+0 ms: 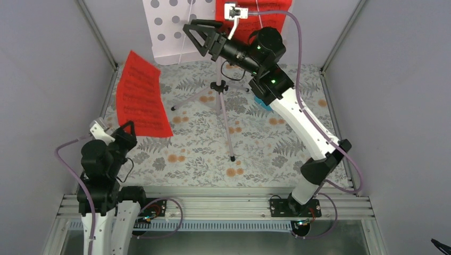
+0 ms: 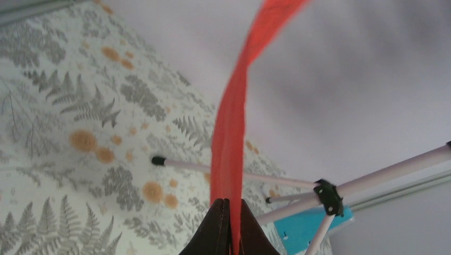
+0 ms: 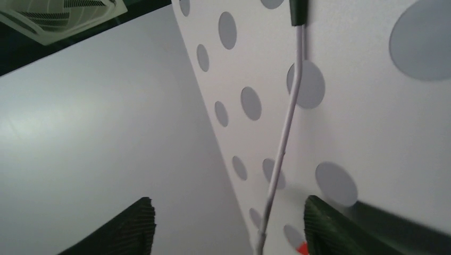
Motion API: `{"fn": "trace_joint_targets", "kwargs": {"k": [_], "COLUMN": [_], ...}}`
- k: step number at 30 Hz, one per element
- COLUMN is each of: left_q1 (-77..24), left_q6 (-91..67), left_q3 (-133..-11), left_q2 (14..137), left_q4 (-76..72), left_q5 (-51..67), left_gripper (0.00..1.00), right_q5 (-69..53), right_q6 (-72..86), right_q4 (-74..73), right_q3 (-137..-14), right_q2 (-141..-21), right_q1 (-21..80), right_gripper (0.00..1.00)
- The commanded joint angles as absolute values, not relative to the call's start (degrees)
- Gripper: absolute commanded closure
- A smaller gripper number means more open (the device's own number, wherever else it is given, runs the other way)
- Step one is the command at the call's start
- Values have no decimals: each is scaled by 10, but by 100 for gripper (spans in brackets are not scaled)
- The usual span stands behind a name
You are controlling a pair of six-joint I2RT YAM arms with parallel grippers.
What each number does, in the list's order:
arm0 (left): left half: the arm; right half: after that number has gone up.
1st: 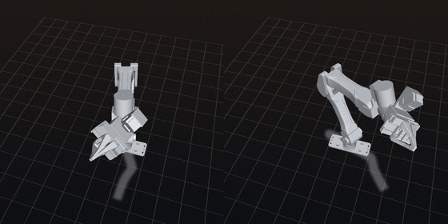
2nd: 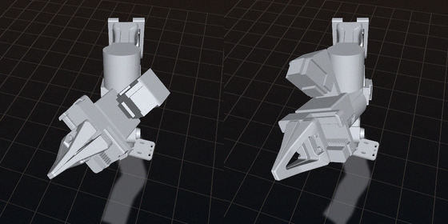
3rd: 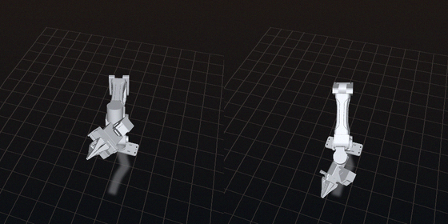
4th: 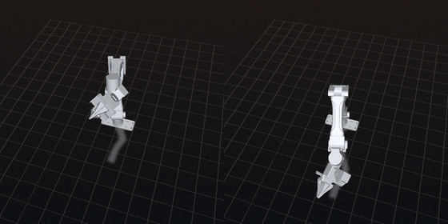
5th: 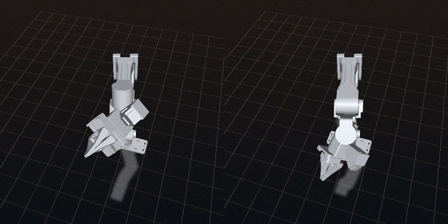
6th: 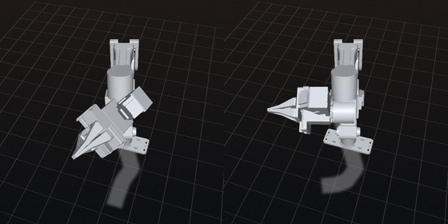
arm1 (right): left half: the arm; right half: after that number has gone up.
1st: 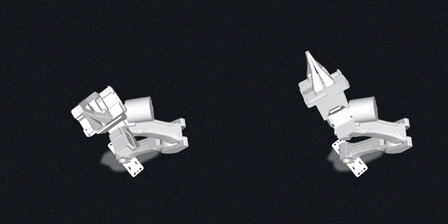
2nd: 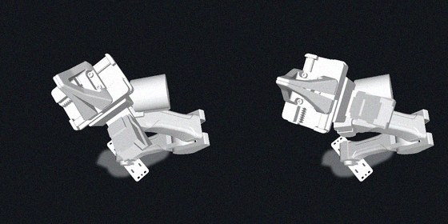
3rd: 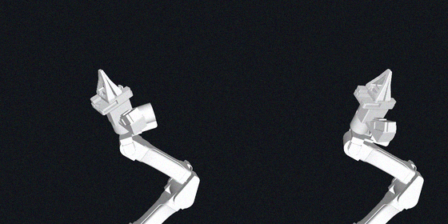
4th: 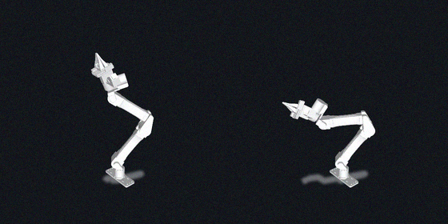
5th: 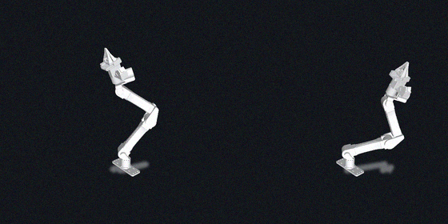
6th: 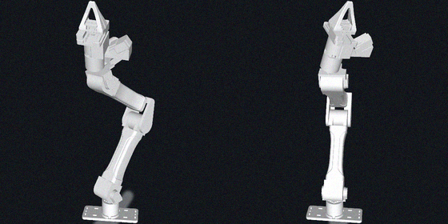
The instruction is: Pack up the instrument practice props
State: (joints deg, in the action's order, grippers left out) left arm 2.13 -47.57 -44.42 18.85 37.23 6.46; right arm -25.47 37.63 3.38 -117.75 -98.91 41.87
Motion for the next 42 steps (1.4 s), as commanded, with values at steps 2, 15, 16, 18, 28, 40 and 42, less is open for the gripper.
{"fn": "trace_joint_targets", "kwargs": {"k": [2, 15, 16, 18, 28, 40, 42], "left_q1": [24, 24, 24, 24, 24, 24, 24], "left_q6": [-519, -483, -470, -444, -428, -449, -436], "left_q3": [-366, -229, -228, -232, -239, -355, -391], "left_q2": [150, 188, 196, 214, 256, 221, 224], "left_q4": [383, 350, 354, 370, 371, 418, 435], "left_q5": [121, 154, 143, 122, 127, 21, -27], "left_gripper": [98, 98, 98, 98, 45, 0, 0], "right_q5": [-295, -336, -327, -306, -236, -129, -96], "right_q6": [378, 358, 352, 342, 301, 195, 178], "right_q4": [72, 86, 83, 76, 31, -124, -149], "right_q3": [-1119, -967, -953, -925, -859, -820, -798], "right_q2": [-923, -776, -760, -729, -636, -576, -561], "right_q1": [415, 414, 415, 414, 414, 414, 414], "right_gripper": [29, 14, 13, 11, 2, 0, 0]}}
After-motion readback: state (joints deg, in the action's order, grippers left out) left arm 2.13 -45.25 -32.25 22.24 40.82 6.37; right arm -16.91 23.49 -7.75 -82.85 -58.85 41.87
